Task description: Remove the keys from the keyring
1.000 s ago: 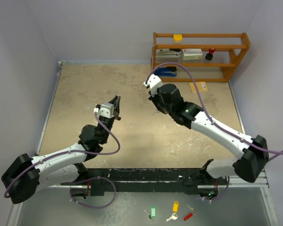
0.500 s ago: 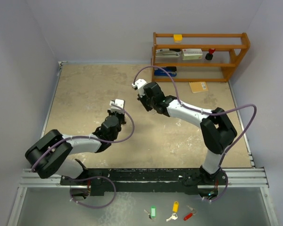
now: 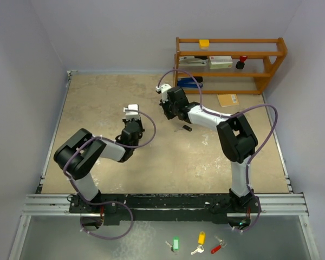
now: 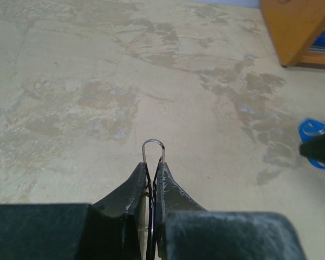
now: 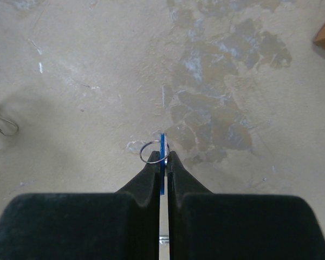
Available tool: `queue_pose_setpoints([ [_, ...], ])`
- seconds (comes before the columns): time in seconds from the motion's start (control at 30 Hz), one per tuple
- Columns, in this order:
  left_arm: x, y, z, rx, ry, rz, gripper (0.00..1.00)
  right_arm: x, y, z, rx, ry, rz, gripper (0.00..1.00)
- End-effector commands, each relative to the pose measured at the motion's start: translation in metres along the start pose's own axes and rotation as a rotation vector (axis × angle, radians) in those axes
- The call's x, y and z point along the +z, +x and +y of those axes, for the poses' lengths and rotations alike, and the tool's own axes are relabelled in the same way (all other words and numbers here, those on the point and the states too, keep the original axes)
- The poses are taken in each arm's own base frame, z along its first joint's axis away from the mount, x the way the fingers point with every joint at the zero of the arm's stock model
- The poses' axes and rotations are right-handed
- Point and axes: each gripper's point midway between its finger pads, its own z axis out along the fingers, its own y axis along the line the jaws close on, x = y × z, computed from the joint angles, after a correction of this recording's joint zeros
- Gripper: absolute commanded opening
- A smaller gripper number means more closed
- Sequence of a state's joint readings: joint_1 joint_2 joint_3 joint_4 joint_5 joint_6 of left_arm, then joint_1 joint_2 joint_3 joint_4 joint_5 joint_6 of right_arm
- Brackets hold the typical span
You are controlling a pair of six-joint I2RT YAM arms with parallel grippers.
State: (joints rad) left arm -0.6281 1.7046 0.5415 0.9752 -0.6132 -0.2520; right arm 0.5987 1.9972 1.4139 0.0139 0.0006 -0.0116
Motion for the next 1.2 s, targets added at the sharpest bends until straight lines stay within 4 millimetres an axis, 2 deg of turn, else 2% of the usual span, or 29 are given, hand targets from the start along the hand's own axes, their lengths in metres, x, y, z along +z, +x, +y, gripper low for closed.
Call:
queue_pose_setpoints([
  [0.0,0.027,0.002,0.018,-0.076,-0.096,0.013,0.0,0.006,-0.018,0.001,0.024,-0.016,-0.045,0.0],
  [0.2,0.04,0.008,0.019,-0.064,-0.115,0.058,0.14,0.015,-0.004,-0.013,0.032,0.028,-0.016,0.01],
  [0.33,0.041,0.011,0.016,-0.073,-0.103,0.067,0.22,0.019,0.0,-0.018,0.033,0.043,-0.007,0.11],
  [0.47,0.044,0.013,0.015,-0.074,-0.109,0.087,0.35,0.019,-0.004,-0.021,0.031,0.05,-0.012,0.3],
  [0.57,0.045,0.008,0.011,-0.081,-0.098,0.089,0.48,0.014,-0.007,-0.023,0.029,0.058,-0.022,0.45],
  [0.63,0.044,0.002,0.008,-0.092,-0.083,0.077,0.55,0.011,-0.011,-0.024,0.026,0.063,-0.035,0.5],
  [0.7,0.042,-0.005,0.007,-0.101,-0.075,0.064,0.6,0.007,-0.015,-0.025,0.022,0.068,-0.044,0.52],
  [0.87,0.039,-0.021,0.007,-0.106,-0.07,0.036,0.64,-0.005,-0.025,-0.027,0.018,0.077,-0.074,0.53],
  [1.03,0.039,-0.032,0.008,-0.089,-0.073,0.015,0.66,-0.025,-0.038,-0.034,0.007,0.116,-0.115,0.54],
  [1.17,0.042,-0.037,0.001,-0.095,-0.045,0.004,0.68,-0.046,-0.051,-0.038,0.006,0.138,-0.161,0.54],
])
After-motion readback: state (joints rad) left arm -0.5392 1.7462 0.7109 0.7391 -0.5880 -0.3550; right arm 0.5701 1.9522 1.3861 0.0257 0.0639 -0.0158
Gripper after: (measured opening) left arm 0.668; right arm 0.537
